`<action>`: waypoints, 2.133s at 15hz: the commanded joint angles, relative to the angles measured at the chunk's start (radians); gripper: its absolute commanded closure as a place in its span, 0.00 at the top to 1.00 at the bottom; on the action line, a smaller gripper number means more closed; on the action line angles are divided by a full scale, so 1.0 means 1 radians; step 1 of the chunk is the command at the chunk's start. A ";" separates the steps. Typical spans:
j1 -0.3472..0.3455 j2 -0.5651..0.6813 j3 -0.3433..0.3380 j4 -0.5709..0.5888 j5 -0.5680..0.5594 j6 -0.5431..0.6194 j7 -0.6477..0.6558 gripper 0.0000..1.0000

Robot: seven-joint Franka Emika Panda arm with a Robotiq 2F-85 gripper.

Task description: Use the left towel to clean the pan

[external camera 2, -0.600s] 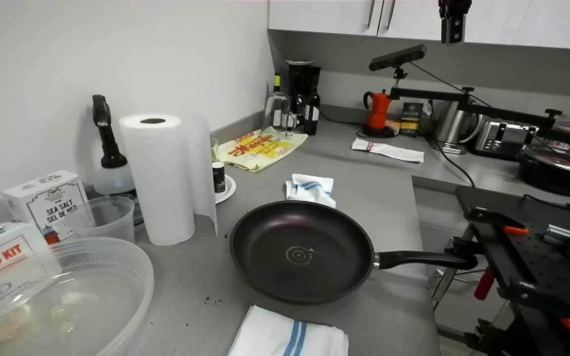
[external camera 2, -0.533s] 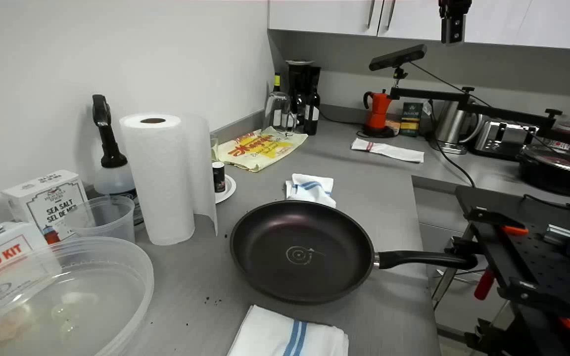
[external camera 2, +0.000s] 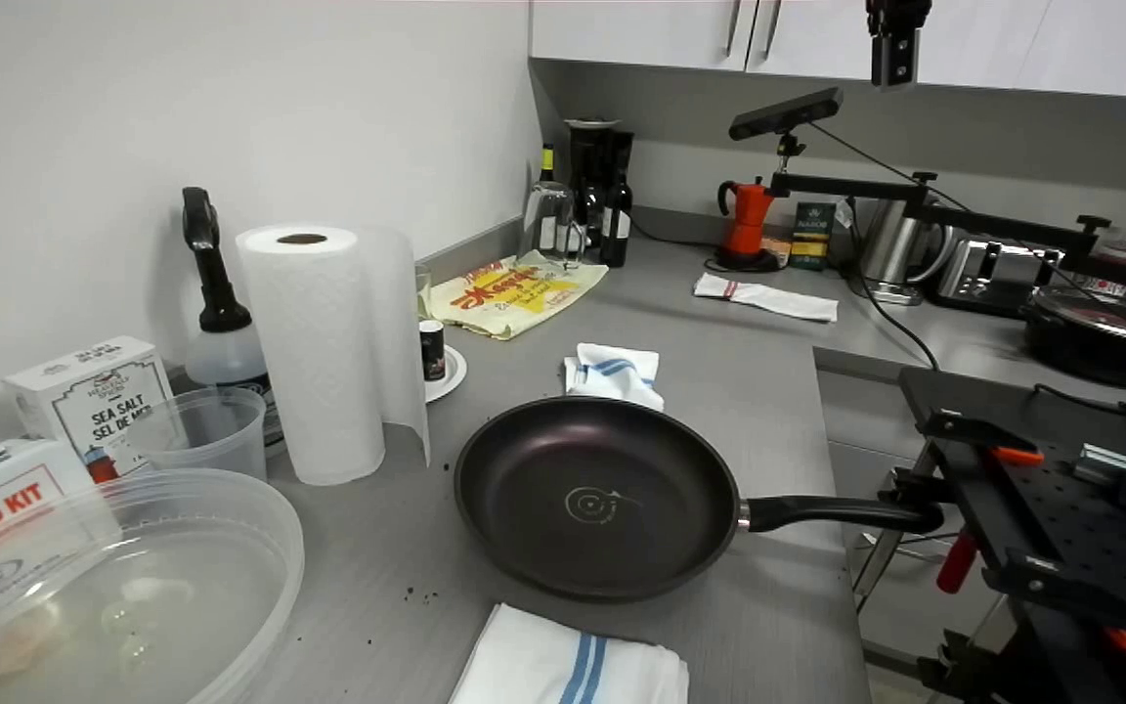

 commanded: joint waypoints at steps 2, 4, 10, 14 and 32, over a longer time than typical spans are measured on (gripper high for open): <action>0.010 0.000 -0.009 0.001 -0.003 -0.002 0.003 1.00; 0.010 0.000 -0.009 0.001 -0.003 -0.002 0.003 1.00; 0.010 0.006 -0.011 0.004 0.001 0.005 0.001 1.00; 0.028 0.089 -0.030 0.012 0.050 0.099 -0.035 1.00; 0.157 0.787 0.146 0.214 0.243 0.555 -0.102 1.00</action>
